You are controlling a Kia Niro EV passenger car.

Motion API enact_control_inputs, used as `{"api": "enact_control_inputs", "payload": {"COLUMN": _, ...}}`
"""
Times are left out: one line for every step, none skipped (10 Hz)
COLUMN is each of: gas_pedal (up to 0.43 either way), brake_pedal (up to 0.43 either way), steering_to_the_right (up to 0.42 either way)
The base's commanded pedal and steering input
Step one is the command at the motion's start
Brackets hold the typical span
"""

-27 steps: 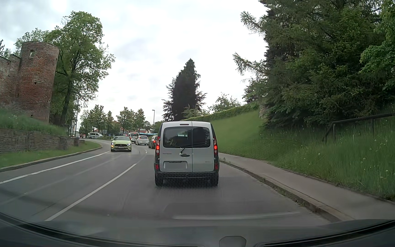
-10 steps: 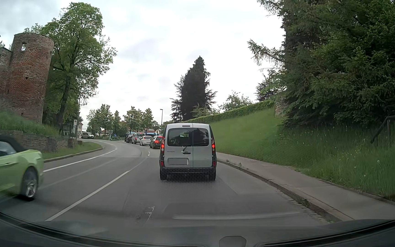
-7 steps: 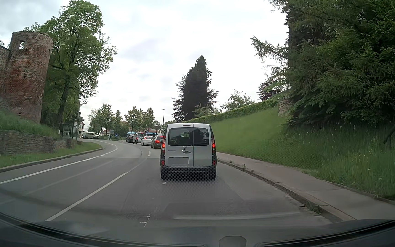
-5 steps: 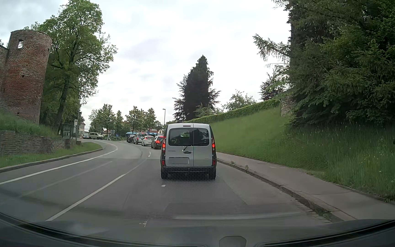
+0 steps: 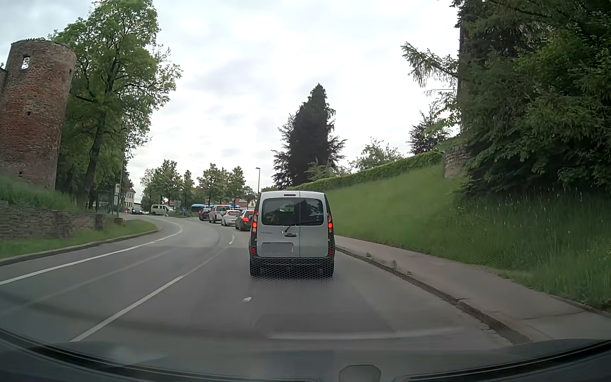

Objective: Follow the waypoints while adhering to traffic rules and regulations

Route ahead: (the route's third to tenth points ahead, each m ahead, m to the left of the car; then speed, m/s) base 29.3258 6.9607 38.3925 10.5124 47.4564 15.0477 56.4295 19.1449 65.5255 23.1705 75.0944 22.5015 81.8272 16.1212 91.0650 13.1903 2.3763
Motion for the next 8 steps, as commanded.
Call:
{"api": "enact_control_inputs", "payload": {"gas_pedal": 0.098, "brake_pedal": 0.000, "steering_to_the_right": -0.034}}
{"api": "enact_control_inputs", "payload": {"gas_pedal": 0.087, "brake_pedal": 0.000, "steering_to_the_right": -0.035}}
{"api": "enact_control_inputs", "payload": {"gas_pedal": 0.087, "brake_pedal": 0.000, "steering_to_the_right": -0.039}}
{"api": "enact_control_inputs", "payload": {"gas_pedal": 0.087, "brake_pedal": 0.000, "steering_to_the_right": -0.041}}
{"api": "enact_control_inputs", "payload": {"gas_pedal": 0.079, "brake_pedal": 0.000, "steering_to_the_right": -0.041}}
{"api": "enact_control_inputs", "payload": {"gas_pedal": 0.079, "brake_pedal": 0.000, "steering_to_the_right": -0.041}}
{"api": "enact_control_inputs", "payload": {"gas_pedal": 0.079, "brake_pedal": 0.000, "steering_to_the_right": -0.041}}
{"api": "enact_control_inputs", "payload": {"gas_pedal": 0.079, "brake_pedal": 0.000, "steering_to_the_right": -0.041}}
